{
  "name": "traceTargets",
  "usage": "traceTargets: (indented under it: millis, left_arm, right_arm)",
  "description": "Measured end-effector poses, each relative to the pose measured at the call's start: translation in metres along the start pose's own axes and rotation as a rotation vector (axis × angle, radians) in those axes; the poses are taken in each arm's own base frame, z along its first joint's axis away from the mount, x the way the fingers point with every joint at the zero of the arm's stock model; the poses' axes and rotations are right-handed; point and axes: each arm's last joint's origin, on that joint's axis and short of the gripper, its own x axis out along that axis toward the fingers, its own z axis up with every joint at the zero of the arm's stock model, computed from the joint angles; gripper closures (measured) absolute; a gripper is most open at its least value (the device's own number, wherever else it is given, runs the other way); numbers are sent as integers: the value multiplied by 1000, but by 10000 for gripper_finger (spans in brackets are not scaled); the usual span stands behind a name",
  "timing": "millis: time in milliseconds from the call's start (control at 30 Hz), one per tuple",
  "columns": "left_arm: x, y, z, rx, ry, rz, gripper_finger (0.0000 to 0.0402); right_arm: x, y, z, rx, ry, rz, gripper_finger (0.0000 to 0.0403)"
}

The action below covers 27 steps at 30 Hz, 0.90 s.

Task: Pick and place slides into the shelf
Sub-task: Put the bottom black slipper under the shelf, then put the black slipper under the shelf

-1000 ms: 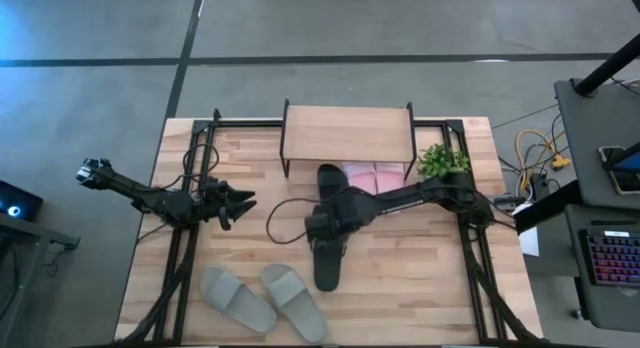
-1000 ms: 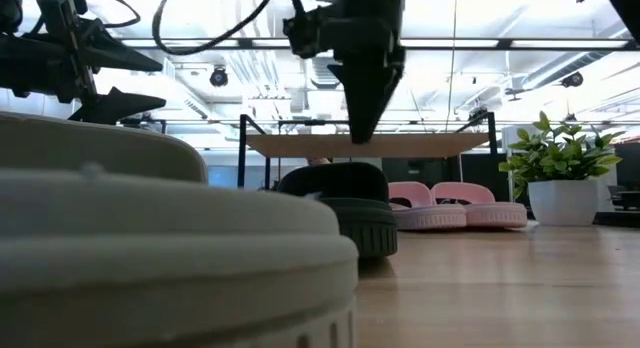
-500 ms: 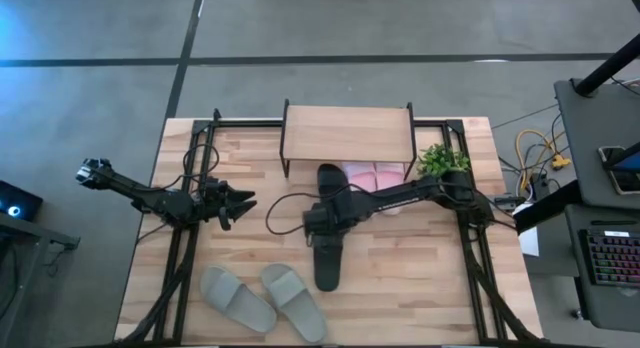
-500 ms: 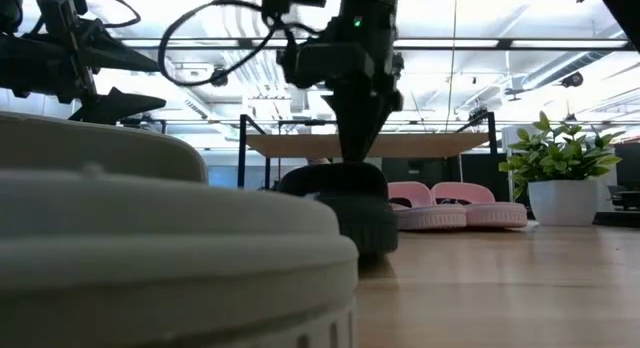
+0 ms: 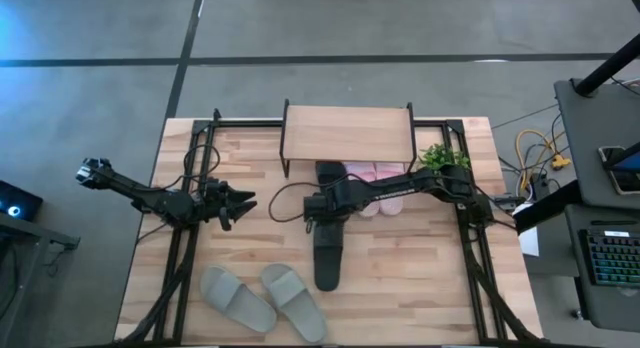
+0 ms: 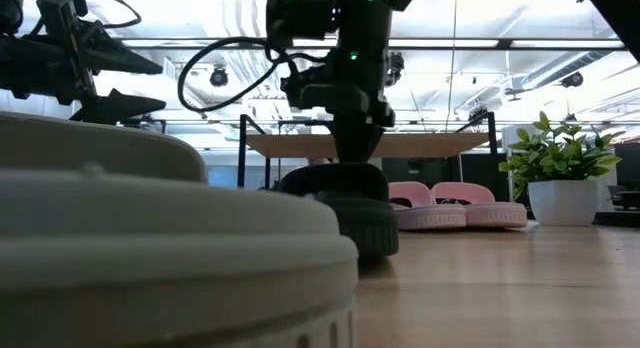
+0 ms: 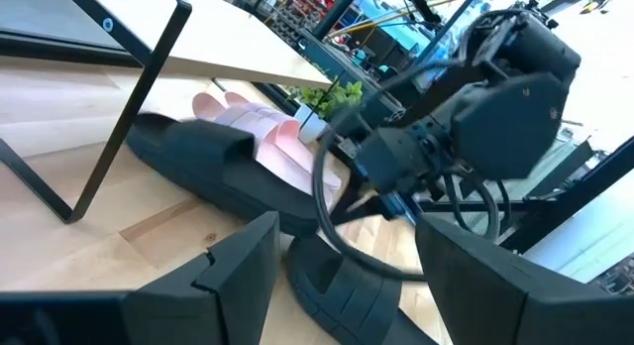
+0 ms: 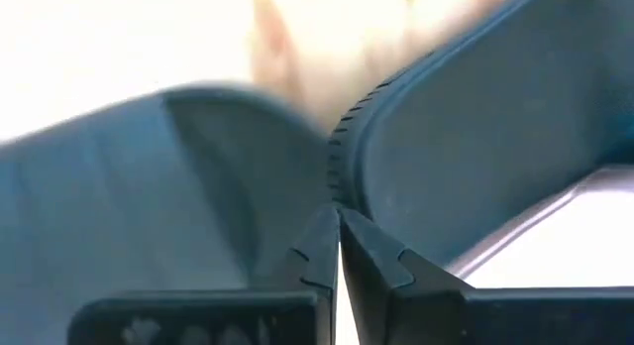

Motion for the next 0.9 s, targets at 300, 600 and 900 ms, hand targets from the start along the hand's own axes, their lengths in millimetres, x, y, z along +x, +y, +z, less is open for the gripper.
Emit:
traceTargets:
  millis: [300,600,900]
  left_arm:
    - [0,0,0,3,2,5,178]
    - [0,0,-1,3,2,4,178]
    - [0,2,-3,22,21,20,178]
  right_arm:
    - [2,-17,11,29,-38,5,394]
    - [-45,19,-17,-203,-83,80,394]
    - [-54,76,-53,-369,-109,62,347]
